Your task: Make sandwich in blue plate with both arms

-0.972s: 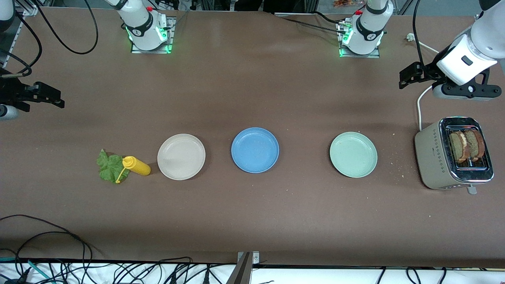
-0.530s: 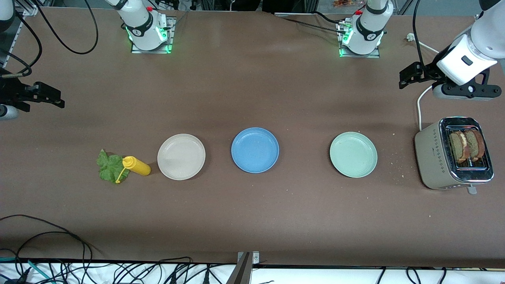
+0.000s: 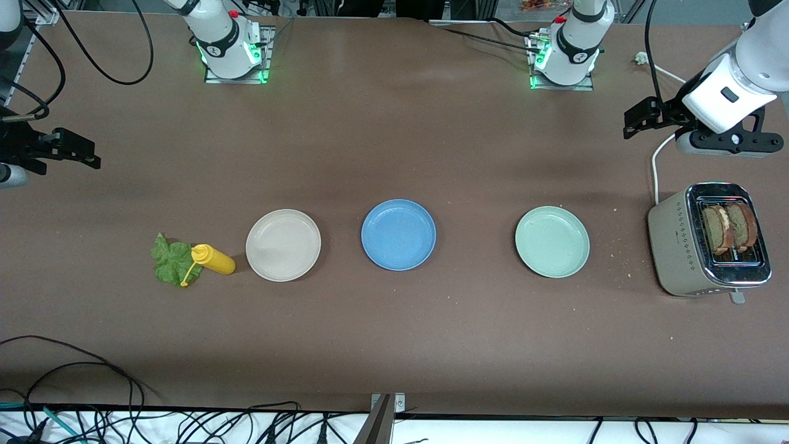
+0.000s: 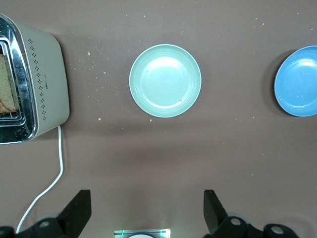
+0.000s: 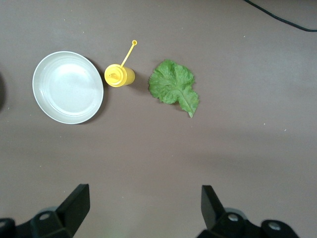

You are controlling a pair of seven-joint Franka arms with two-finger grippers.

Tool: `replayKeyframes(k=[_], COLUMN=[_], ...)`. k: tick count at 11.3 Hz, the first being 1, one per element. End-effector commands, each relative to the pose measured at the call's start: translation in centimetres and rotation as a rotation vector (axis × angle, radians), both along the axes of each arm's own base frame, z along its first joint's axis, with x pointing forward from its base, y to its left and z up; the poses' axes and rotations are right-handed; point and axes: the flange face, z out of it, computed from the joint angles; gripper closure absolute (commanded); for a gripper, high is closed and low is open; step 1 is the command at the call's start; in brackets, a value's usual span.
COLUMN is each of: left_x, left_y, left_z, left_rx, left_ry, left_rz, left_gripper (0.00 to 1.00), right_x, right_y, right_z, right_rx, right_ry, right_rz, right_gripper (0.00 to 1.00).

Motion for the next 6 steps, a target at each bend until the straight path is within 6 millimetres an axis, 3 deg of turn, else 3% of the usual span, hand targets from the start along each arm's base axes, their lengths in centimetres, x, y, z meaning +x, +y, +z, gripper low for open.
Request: replayKeyframes(k=[1,6], left_x=[0.01,0.0], left_y=[-0.02,-0.07], left_z=[0.46,0.45], left_rx=[0.011,0.02], left_ry=[0.004,0.003], left_rz=[-0.005,-0.011], left_gripper=[0.0,0.0], right_x=[0.1,0.1], right_y=[-0.08,-0.08], right_z=[0.69,0.69], right_rx=[0.015,0.015], right_ry=[-0.012,-0.012], right_rz=[-0.007,-0.006], right_gripper=[0.0,0.0])
